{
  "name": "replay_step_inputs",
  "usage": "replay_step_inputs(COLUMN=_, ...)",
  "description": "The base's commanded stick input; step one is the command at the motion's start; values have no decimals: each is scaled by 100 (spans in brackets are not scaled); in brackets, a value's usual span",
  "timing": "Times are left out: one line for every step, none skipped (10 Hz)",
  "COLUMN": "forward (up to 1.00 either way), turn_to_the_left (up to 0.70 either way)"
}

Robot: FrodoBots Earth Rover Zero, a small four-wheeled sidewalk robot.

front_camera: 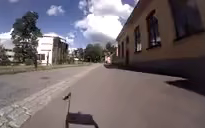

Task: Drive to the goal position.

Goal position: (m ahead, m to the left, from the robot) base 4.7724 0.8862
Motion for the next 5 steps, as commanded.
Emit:
replay_step_inputs(forward=85, turn_to_the_left=0)
replay_step_inputs(forward=85, turn_to_the_left=0)
replay_step_inputs(forward=85, turn_to_the_left=0)
replay_step_inputs(forward=85, turn_to_the_left=0)
replay_step_inputs(forward=85, turn_to_the_left=0)
